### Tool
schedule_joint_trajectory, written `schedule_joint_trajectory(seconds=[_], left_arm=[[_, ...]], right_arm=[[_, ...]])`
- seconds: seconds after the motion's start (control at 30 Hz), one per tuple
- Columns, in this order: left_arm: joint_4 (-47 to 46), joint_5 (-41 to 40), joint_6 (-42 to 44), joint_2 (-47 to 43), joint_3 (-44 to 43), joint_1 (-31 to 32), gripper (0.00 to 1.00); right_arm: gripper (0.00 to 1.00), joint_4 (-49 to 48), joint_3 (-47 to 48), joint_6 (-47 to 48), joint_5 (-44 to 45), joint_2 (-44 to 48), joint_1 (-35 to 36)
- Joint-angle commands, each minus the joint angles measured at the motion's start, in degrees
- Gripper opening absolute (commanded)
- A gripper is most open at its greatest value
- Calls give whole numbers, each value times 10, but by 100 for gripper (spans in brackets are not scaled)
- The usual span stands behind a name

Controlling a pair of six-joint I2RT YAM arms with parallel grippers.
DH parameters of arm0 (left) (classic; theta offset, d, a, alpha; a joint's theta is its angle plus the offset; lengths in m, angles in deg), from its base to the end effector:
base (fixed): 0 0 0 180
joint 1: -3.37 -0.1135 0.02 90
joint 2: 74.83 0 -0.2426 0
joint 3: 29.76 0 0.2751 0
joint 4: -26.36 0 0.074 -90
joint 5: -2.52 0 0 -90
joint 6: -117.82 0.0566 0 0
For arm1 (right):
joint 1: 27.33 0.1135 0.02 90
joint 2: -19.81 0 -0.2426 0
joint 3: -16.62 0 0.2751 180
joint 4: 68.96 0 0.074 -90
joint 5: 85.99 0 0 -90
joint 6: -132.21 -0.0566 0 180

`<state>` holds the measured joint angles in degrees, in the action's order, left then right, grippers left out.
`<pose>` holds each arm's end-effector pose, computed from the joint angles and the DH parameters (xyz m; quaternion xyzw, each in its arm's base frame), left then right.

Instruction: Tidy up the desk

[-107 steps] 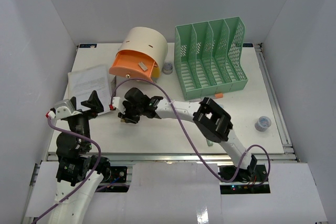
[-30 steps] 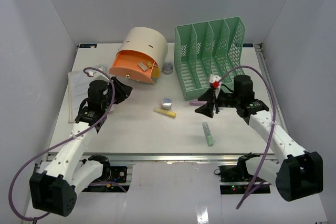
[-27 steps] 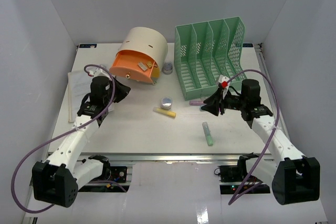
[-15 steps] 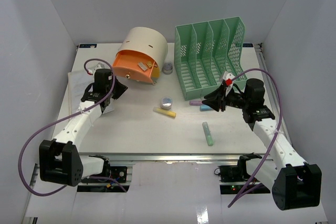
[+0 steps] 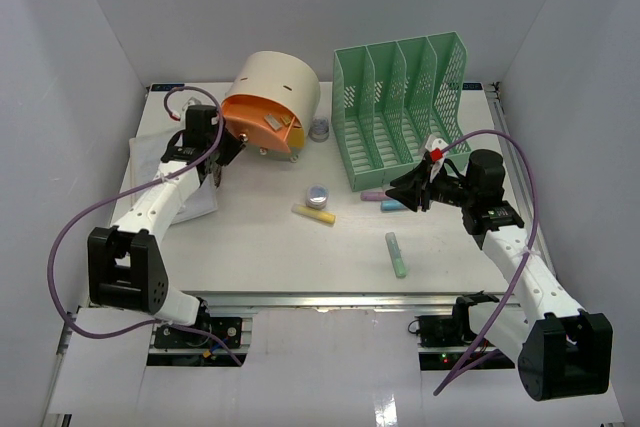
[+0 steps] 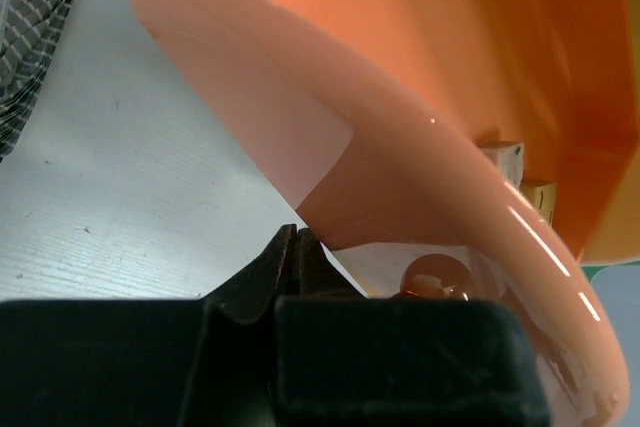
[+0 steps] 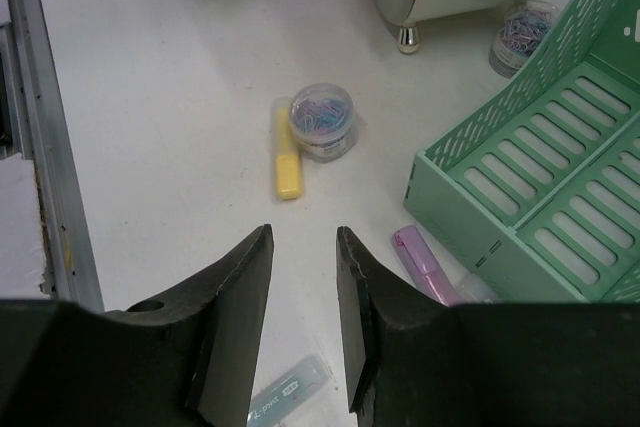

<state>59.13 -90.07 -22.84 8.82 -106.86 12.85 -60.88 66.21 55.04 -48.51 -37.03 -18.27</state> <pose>0.3629 -0.0580 0.2405 -0.3268 0.8424 -0.1967 0.3805 0.2544 0.0861 0.2532 -0.3988 0.6491 0.3337 0.5552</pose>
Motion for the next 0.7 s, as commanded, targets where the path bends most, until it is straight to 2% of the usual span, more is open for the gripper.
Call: schedule_joint_trajectory(seconds=[0.0,0.47,0.67], left_arm=[[-6,-3,3,13,-53,-3,7],[-11,9,18,113,-161,-6,20],[-20,45,22,124,-165,-9,27]], right_arm=[[39,-21,21,1,1,8,-2],[39,-18,21,11,3,8,-5],[40,-14,23,16,2,9,-6]])
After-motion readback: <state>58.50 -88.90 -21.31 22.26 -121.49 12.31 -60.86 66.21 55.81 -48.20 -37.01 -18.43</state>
